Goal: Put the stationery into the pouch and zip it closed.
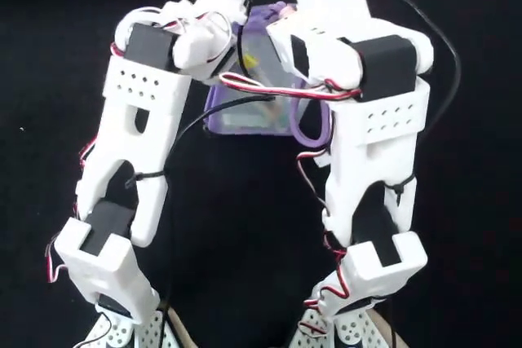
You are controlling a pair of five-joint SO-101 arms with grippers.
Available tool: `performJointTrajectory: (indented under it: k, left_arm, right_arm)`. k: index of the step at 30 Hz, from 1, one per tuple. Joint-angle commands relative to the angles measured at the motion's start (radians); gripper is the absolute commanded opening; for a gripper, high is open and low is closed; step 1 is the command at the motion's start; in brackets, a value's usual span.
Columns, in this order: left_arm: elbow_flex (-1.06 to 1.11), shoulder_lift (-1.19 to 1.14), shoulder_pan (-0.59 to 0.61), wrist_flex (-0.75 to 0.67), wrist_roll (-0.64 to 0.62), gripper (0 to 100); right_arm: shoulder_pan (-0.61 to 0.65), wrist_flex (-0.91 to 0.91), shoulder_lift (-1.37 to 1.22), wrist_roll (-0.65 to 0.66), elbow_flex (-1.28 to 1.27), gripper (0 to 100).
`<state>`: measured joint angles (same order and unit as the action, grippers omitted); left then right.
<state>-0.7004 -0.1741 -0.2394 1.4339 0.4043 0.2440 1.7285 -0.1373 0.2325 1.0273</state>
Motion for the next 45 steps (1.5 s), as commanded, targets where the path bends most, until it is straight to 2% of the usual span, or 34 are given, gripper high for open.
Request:
performJointTrajectory:
  k: [1, 3, 5, 10, 13, 19, 23, 27, 32, 38, 41, 45]
  left_arm:
    - [-0.024, 0.014, 0.025, 0.006, -0.035, 3]
    - [-0.051, 0.014, 0.035, 0.046, -0.049, 6]
    - [-0.096, 0.014, 0.045, 0.074, -0.074, 2]
    - [-0.239, 0.014, 0.090, 0.150, -0.097, 3]
    - [-0.328, 0.014, 0.159, 0.204, -0.095, 4]
    - [-0.481, 0.014, 0.337, 0.311, -0.097, 18]
    - [-0.501, 0.014, 0.400, 0.325, -0.095, 28]
    - [-0.501, 0.014, 0.395, 0.327, -0.098, 29]
    - [-0.501, 0.014, 0.320, 0.327, -0.101, 29]
    - [-0.501, 0.020, 0.242, 0.328, -0.103, 29]
    - [-0.460, 0.087, 0.209, 0.330, -0.103, 29]
    - [-0.257, 0.319, 0.133, 0.330, -0.098, 29]
  right_arm:
    - [-0.021, 0.015, 0.010, -0.003, 0.010, 1.1]
    - [-0.023, 0.015, 0.010, -0.003, 0.010, 1.1]
    - [-0.028, 0.014, 0.010, -0.003, 0.010, 1.1]
    - [-0.026, 0.017, 0.010, -0.002, 0.010, 1.1]
    - [-0.026, 0.018, 0.010, 0.000, 0.010, 1.1]
    - [-0.005, 0.035, 0.012, 0.075, 0.005, 1.1]
    - [0.003, 0.037, 0.030, 0.083, 0.001, 1.1]
    - [0.006, 0.038, 0.093, 0.143, -0.054, 1.1]
    - [0.044, 0.037, 0.217, 0.204, -0.163, 1.1]
    - [0.063, 0.032, 0.300, 0.209, -0.217, 1.1]
    - [0.060, 0.032, 0.300, 0.210, -0.219, 1.1]
    - [0.060, 0.031, 0.298, 0.210, -0.217, 1.1]
